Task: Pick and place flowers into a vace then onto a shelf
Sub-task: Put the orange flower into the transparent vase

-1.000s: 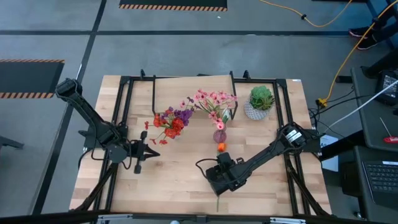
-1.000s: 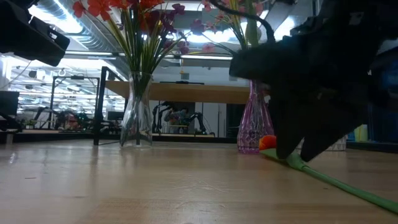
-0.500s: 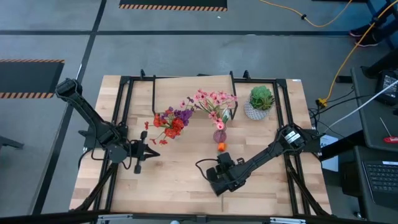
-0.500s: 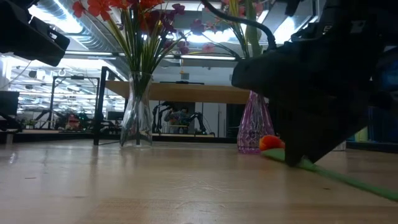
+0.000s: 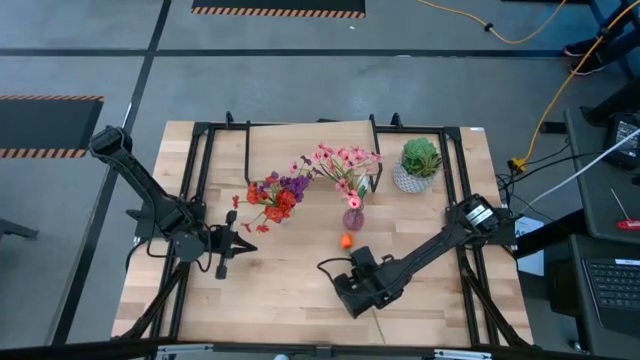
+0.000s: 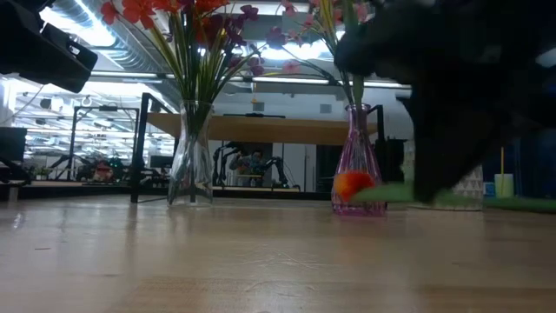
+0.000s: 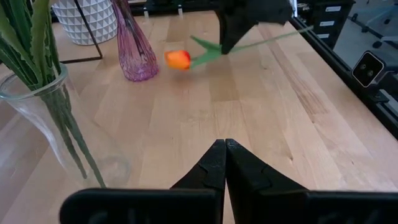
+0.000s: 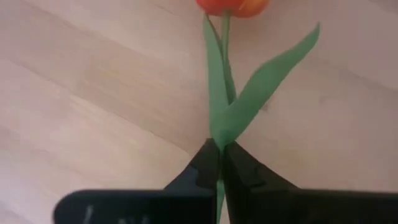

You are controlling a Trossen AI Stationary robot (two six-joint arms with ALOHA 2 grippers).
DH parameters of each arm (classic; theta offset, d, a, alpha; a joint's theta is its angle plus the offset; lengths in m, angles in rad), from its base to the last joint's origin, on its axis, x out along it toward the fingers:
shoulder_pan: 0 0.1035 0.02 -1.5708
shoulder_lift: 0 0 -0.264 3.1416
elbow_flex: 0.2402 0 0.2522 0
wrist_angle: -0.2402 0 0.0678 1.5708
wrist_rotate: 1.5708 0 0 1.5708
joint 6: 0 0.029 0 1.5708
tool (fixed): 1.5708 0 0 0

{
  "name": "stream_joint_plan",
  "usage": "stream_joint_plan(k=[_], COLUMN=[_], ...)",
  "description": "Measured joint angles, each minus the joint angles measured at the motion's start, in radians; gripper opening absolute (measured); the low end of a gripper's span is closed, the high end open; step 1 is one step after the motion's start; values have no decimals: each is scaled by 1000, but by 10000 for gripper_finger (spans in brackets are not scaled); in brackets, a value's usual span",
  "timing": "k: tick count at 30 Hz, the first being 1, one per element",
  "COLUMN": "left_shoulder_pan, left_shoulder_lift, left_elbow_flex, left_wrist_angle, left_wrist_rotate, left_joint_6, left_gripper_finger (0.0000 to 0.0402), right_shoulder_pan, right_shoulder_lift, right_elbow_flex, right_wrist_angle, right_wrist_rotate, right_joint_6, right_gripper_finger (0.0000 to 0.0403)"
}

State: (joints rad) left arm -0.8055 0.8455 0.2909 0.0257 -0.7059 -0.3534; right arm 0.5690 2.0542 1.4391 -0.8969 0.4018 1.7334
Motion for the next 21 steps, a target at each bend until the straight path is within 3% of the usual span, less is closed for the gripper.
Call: stream_joint_plan(k=[8, 15, 21], left_shoulder_pan=[0, 1, 1], left_shoulder_lift=[0, 0, 0], left_elbow_flex=[0, 0, 0], left_wrist_angle=[0, 4, 46], left_wrist_rotate=[-1, -10, -11], left_joint_6=[0, 0, 0], left_gripper_finger=[4, 27, 53], right_shoulder_pan=[22, 80, 117], right_shoulder_lift=[-109, -214, -247], right_elbow_flex=[2, 2, 2], right_wrist_angle=[-7, -4, 130], right_wrist_rotate=[46, 176, 277], right_joint_6=[-116, -237, -498], right_gripper_finger=[3, 2, 1])
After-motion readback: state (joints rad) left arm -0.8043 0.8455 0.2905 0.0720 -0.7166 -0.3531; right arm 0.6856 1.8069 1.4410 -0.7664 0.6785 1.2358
